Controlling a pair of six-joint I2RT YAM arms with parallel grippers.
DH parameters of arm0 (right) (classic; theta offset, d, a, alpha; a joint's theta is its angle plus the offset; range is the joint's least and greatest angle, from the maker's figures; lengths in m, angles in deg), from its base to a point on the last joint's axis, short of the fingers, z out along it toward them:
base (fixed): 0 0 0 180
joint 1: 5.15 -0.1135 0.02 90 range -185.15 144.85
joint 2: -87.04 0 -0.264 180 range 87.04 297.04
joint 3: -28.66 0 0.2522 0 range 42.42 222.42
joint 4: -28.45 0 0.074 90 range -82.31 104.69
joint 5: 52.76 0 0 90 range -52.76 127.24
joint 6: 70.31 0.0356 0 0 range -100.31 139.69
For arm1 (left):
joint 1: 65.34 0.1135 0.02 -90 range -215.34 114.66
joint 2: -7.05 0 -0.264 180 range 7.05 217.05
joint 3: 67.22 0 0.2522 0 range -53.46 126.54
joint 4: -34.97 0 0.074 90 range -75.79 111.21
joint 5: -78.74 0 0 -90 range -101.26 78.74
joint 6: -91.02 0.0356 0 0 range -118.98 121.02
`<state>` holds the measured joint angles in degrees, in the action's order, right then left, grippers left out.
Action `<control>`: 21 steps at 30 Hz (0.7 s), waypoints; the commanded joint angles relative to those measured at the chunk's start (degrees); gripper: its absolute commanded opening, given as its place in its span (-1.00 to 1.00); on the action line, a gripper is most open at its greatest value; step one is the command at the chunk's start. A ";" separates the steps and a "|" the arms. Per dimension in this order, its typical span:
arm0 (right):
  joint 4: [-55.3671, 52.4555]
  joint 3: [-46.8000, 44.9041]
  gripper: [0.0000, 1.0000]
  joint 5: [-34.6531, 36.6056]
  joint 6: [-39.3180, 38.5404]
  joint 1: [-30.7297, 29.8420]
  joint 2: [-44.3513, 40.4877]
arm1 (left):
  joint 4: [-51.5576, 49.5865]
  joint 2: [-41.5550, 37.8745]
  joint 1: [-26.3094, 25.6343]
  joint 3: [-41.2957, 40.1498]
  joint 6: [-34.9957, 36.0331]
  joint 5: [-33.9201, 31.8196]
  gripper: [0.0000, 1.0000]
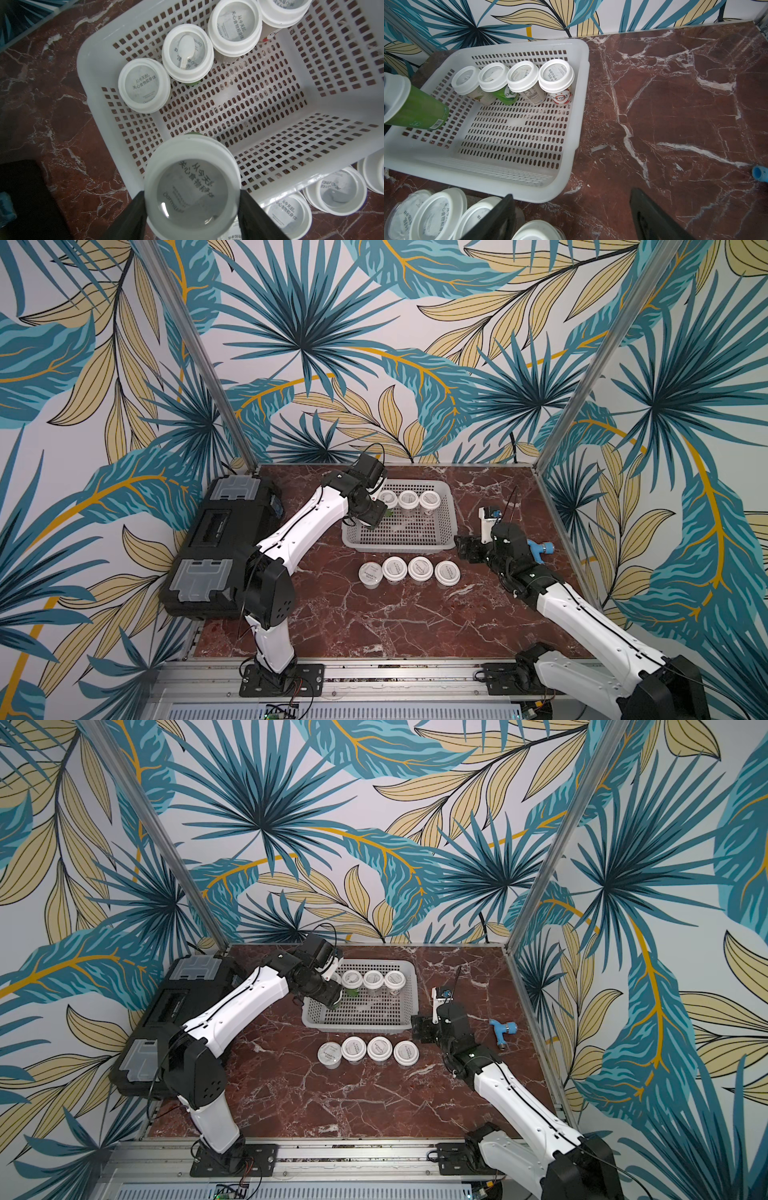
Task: Put the yogurt in the basket
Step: Place the yogurt in the basket.
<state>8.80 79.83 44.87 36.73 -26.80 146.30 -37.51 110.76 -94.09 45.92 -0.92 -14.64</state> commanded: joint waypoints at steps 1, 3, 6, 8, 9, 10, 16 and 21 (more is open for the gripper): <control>-0.09 0.29 0.77 -0.38 0.69 -0.07 -0.20 | 1.41 0.68 0.76 0.22 0.17 0.24 0.36; -0.01 0.21 0.77 -0.40 0.72 -0.14 -0.17 | 1.27 1.34 0.80 0.06 0.18 -0.14 0.37; -0.13 0.26 0.77 -0.49 0.67 -0.13 -0.22 | 1.62 2.15 0.98 -0.07 -0.33 -0.67 0.36; -0.17 0.29 0.78 -0.51 0.72 -0.13 -0.27 | 2.48 2.27 1.05 -0.71 -0.98 -0.46 0.37; -0.17 0.29 0.78 -0.62 0.60 -0.15 -0.23 | 3.29 2.22 1.23 -1.14 -1.28 -0.24 0.36; -0.17 0.30 0.78 -0.61 0.63 -0.10 -0.20 | 3.93 2.21 1.23 -1.52 -1.56 0.11 0.37; -0.26 0.49 0.78 -0.72 0.63 -0.12 0.20 | 5.48 4.34 1.37 -1.96 -1.66 -0.30 0.37; -0.33 0.67 0.78 -0.80 0.48 -0.14 0.55 | 6.13 5.92 2.01 -2.25 -1.67 -0.66 0.36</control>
<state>8.78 79.83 44.66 36.73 -26.80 146.33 -32.85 115.98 -92.80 45.30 -2.25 -14.92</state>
